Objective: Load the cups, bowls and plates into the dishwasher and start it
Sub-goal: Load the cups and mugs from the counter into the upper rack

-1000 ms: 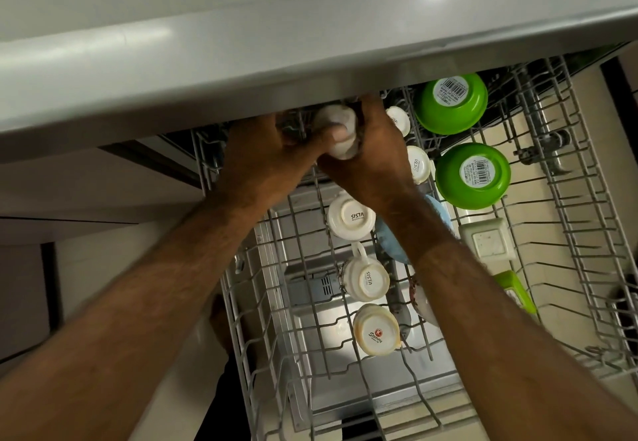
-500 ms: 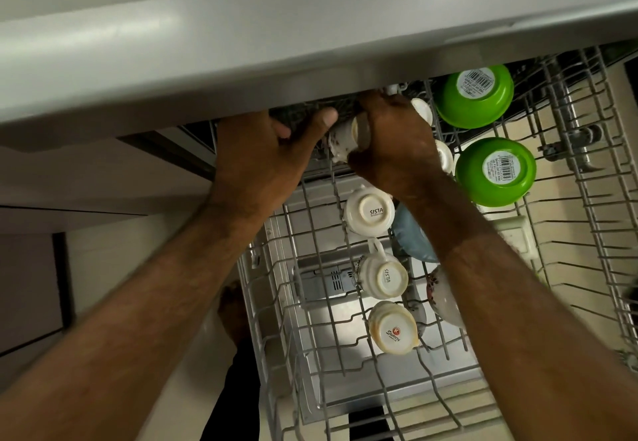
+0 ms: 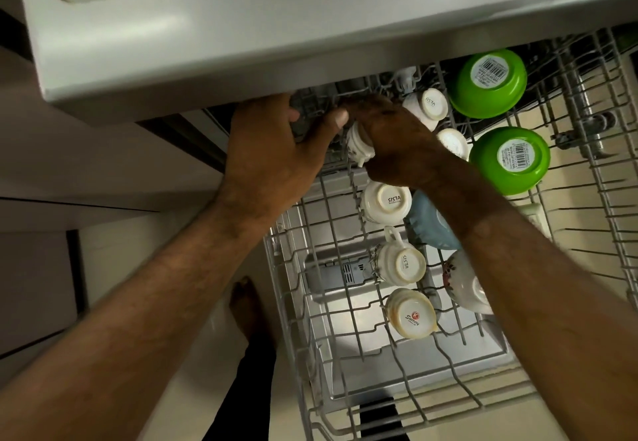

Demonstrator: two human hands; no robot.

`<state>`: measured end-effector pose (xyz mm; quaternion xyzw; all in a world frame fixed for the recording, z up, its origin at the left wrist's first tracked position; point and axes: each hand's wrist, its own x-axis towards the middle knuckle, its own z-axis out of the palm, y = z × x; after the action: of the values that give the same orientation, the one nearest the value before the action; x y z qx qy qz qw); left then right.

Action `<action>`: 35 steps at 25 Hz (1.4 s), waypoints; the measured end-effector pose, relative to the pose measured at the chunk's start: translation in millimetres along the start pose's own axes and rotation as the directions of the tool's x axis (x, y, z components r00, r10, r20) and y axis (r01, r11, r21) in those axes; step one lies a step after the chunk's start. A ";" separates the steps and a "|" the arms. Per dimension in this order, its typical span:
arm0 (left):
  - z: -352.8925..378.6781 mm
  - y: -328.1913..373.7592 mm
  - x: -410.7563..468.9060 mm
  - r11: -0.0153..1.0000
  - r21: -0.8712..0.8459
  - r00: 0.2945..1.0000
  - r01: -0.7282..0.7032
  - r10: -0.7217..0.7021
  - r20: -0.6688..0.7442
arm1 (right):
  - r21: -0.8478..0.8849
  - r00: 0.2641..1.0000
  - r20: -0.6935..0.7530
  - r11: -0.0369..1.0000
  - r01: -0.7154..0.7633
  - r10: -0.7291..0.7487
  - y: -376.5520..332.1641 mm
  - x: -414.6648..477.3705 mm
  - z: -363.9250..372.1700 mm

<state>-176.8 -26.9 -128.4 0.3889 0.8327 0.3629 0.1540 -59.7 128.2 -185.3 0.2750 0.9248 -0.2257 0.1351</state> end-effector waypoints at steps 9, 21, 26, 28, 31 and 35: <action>-25.2 4.8 -30.5 0.944 0.236 0.916 -0.231 0.129 0.379 | 0.188 0.949 -0.260 0.974 -0.130 0.177 -49.5 -63.4 -5.9; -123.9 60.9 -121.7 0.932 0.228 0.919 -0.281 0.193 0.343 | 0.355 0.895 -0.386 0.932 -0.080 0.224 -150.2 -195.8 -46.3; -205.9 89.7 -158.1 0.924 0.284 0.956 -0.256 0.199 0.214 | 0.294 0.893 -0.437 0.955 0.030 0.107 -223.3 -247.2 -99.5; -241.5 99.1 -172.7 0.923 0.314 0.970 -0.223 0.179 0.164 | 0.255 0.886 -0.461 0.963 0.086 0.043 -254.3 -263.2 -120.6; -289.4 110.3 -195.0 0.915 0.356 0.981 -0.189 0.164 0.101 | 0.198 0.868 -0.495 0.969 0.147 -0.031 -296.1 -286.3 -147.2; -340.4 120.4 -214.9 0.907 0.398 0.990 -0.135 0.144 0.008 | 0.132 0.853 -0.510 0.970 0.205 -0.110 -339.1 -305.6 -174.4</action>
<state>-156.0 -302.7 187.9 0.4665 0.8607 0.2004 0.0365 -26.6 -176.1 195.6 0.2581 0.9231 -0.2407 -0.1528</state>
